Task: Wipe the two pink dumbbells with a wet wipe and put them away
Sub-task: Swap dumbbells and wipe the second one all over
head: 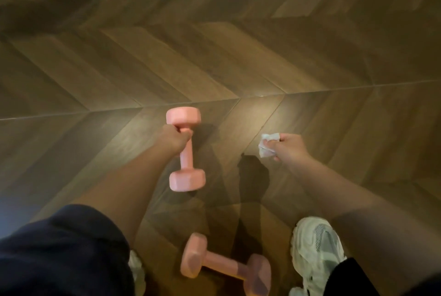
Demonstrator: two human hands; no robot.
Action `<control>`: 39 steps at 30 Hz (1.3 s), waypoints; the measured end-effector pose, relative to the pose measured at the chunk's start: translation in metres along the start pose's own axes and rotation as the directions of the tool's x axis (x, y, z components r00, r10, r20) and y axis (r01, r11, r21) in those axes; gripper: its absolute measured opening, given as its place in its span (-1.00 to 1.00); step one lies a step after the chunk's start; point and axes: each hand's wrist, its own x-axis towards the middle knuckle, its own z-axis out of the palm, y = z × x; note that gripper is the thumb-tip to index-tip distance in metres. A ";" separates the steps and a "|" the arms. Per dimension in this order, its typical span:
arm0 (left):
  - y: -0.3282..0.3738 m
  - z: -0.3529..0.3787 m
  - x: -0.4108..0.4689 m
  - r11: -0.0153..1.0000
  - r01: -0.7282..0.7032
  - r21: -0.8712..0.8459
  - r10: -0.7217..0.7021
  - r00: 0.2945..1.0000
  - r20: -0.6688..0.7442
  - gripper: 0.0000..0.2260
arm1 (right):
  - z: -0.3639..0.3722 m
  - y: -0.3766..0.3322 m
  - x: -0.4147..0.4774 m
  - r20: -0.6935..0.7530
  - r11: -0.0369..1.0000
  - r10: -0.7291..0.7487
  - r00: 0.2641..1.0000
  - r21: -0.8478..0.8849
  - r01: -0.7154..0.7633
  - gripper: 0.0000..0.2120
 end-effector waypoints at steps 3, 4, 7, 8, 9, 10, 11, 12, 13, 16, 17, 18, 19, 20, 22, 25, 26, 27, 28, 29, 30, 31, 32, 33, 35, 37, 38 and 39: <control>-0.002 0.003 0.011 1.000 -0.004 0.029 0.004 1.000 -0.003 -0.70 | 0.000 0.005 0.010 -0.010 1.000 0.014 1.000 -0.021 -0.014 -0.90; -0.002 0.004 0.013 0.999 -0.005 0.040 0.005 1.000 -0.002 -0.70 | -0.001 0.006 0.011 -0.011 1.000 0.023 1.000 -0.021 -0.023 -0.84; -0.002 0.007 0.018 0.997 -0.014 0.077 0.014 1.000 -0.005 -0.69 | -0.002 0.010 0.015 -0.018 0.999 0.043 0.999 -0.021 -0.043 -0.86; -0.002 0.008 0.019 0.996 -0.017 0.083 0.018 1.000 -0.007 -0.68 | -0.002 0.010 0.014 -0.019 0.999 0.043 0.999 -0.027 -0.043 -0.89; -0.001 0.009 0.020 0.996 -0.022 0.087 0.022 1.000 -0.009 -0.67 | -0.002 0.011 0.014 -0.016 0.998 0.041 0.999 -0.038 -0.042 -0.87; -0.001 0.010 0.021 0.995 -0.027 0.092 0.028 1.000 -0.009 -0.67 | -0.002 0.012 0.012 -0.009 0.998 0.041 0.999 -0.047 -0.041 -0.84; 0.000 0.011 0.022 0.995 -0.031 0.097 0.031 0.999 -0.007 -0.67 | -0.002 0.013 0.012 -0.002 0.998 0.038 0.999 -0.054 -0.038 -0.81; 0.000 0.012 0.023 0.994 -0.032 0.105 0.032 0.999 -0.002 -0.67 | -0.002 0.015 0.012 0.001 0.998 0.035 0.999 -0.058 -0.034 -0.79; 0.001 0.013 0.023 0.993 -0.029 0.116 0.029 1.000 0.005 -0.66 | -0.002 0.016 0.013 0.004 0.998 0.032 0.999 -0.058 -0.031 -0.77; 0.001 0.016 0.027 0.990 -0.011 0.138 0.010 1.000 0.007 -0.64 | -0.001 0.019 0.014 0.017 0.997 0.041 0.999 -0.059 -0.040 -0.84; 0.000 0.017 0.028 0.990 -0.005 0.143 0.005 1.000 0.002 -0.64 | 0.000 0.020 0.015 0.022 0.997 0.046 0.999 -0.059 -0.044 -0.89; -0.001 0.018 0.029 0.989 -0.001 0.147 0.002 1.000 -0.002 -0.64 | 0.000 0.021 0.015 0.029 0.997 0.044 0.999 -0.059 -0.042 -0.88; -0.003 0.018 0.029 0.988 0.004 0.151 -0.003 1.000 -0.006 -0.65 | 0.000 0.021 0.015 0.035 0.997 0.039 0.999 -0.062 -0.037 -0.88; -0.005 0.019 0.029 0.987 0.010 0.157 -0.009 1.000 -0.011 -0.65 | 0.000 0.022 0.015 0.037 0.997 0.035 0.999 -0.067 -0.033 -0.88; -0.008 0.020 0.030 0.985 0.016 0.172 -0.011 0.999 -0.031 -0.65 | 0.000 0.024 0.015 0.039 0.996 0.038 0.999 -0.083 -0.035 -0.87; -0.010 0.020 0.030 0.985 0.029 0.169 -0.022 0.999 -0.044 -0.65 | 0.001 0.028 0.016 0.037 0.994 0.019 0.999 -0.112 -0.015 -0.73; -0.010 0.020 0.030 0.987 0.032 0.160 -0.025 0.999 -0.043 -0.66 | 0.002 0.030 0.015 0.038 0.992 0.016 0.999 -0.129 -0.011 -0.72; -0.010 0.020 0.030 0.988 0.034 0.154 -0.027 0.999 -0.045 -0.67 | 0.002 0.031 0.016 0.038 0.990 0.015 0.999 -0.143 -0.010 -0.71; -0.011 0.020 0.030 0.987 0.035 0.154 -0.028 0.999 -0.047 -0.67 | 0.003 0.031 0.016 0.035 0.988 0.020 0.999 -0.152 -0.015 -0.71; -0.011 0.020 0.031 0.987 0.037 0.158 -0.030 0.998 -0.048 -0.67 | 0.003 0.033 0.017 0.029 0.988 0.026 0.999 -0.154 -0.021 -0.71; -0.012 0.021 0.032 0.986 0.041 0.159 -0.034 0.998 -0.049 -0.67 | 0.003 0.035 0.018 0.025 0.987 0.031 0.999 -0.159 -0.027 -0.71; -0.013 0.021 0.032 0.987 0.050 0.152 -0.043 0.998 -0.049 -0.66 | 0.003 0.037 0.019 0.026 0.986 0.034 0.999 -0.161 -0.030 -0.71; -0.014 0.022 0.032 0.988 0.065 0.137 -0.059 0.997 -0.050 -0.63 | 0.003 0.039 0.020 0.026 0.986 0.041 0.999 -0.164 -0.036 -0.73; -0.014 0.024 0.031 0.989 0.089 0.122 -0.082 0.995 -0.060 -0.60 | 0.004 0.041 0.021 0.029 0.986 0.046 0.999 -0.162 -0.040 -0.75; -0.014 0.026 0.019 0.983 0.111 0.144 -0.089 0.984 -0.154 -0.51 | 0.004 0.045 0.022 0.046 0.989 0.047 0.998 -0.143 -0.040 -0.77; -0.016 0.029 -0.007 0.963 0.029 0.268 0.053 0.954 -0.296 -0.46 | 0.003 0.050 0.021 0.054 0.988 0.044 0.998 -0.148 -0.035 -0.84; -0.018 0.031 -0.023 0.936 -0.057 0.348 0.176 0.931 -0.320 -0.47 | 0.002 0.053 0.019 0.065 0.987 0.037 0.997 -0.161 -0.026 -0.91; -0.020 0.033 -0.041 0.891 -0.157 0.426 0.301 0.907 -0.296 -0.49 | 0.001 0.056 0.018 0.078 0.982 0.026 0.997 -0.190 -0.010 -0.93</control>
